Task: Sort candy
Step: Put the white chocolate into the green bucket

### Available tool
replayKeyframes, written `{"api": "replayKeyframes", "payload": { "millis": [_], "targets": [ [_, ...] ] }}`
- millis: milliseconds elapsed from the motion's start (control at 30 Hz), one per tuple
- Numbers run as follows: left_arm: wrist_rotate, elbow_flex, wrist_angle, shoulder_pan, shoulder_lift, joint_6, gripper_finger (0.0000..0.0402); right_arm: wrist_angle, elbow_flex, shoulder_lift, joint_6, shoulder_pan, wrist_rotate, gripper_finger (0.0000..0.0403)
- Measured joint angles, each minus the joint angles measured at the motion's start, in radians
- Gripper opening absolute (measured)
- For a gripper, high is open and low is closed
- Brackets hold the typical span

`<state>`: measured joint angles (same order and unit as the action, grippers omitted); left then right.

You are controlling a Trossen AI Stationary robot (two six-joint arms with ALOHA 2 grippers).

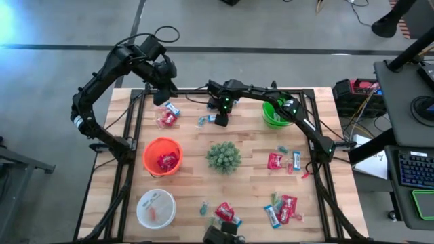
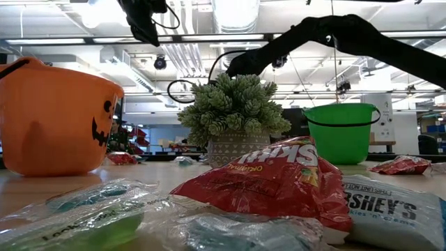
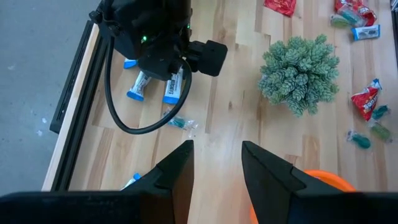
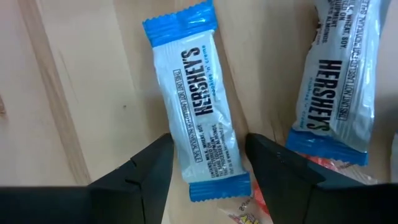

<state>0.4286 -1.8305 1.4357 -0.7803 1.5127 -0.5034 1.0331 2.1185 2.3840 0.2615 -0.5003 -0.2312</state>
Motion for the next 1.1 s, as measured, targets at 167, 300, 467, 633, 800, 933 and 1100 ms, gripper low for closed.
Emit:
{"api": "replayKeyframes", "payload": {
  "millis": [167, 300, 467, 633, 800, 933, 1100],
  "targets": [
    [0.0, 0.0, 0.0, 0.0, 0.0, 0.0, 0.0116, -0.002, 0.0, 0.0, -0.022, -0.002, 0.003, 0.0135],
    [0.0, 0.0, 0.0, 0.0, 0.0, 0.0, 0.0116, -0.001, 0.0, -0.001, -0.053, -0.003, -0.008, 0.0062],
    [0.0, 0.0, 0.001, 0.0, 0.0, 0.0, 0.0116, 0.007, 0.0, -0.006, -0.081, -0.003, -0.012, 0.0018],
    [-0.001, 0.0, 0.019, 0.0, 0.0, 0.014, 0.0116, 0.054, -0.002, -0.028, -0.09, 0.0, -0.009, 0.0014],
    [-0.003, 0.0, 0.04, 0.0, 0.0, 0.019, 0.0116, 0.162, 0.052, -0.079, -0.124, 0.012, -0.008, 0.0012],
    [-0.005, 0.0, 0.04, 0.0, 0.0, 0.019, 0.0116, 0.253, 0.101, -0.143, -0.134, 0.029, -0.005, 0.0011],
    [-0.113, 0.0, 0.05, 0.0, 0.0, 0.019, 0.0116, 0.343, 0.147, -0.244, -0.152, 0.045, -0.004, 0.0011]
  ]
}}
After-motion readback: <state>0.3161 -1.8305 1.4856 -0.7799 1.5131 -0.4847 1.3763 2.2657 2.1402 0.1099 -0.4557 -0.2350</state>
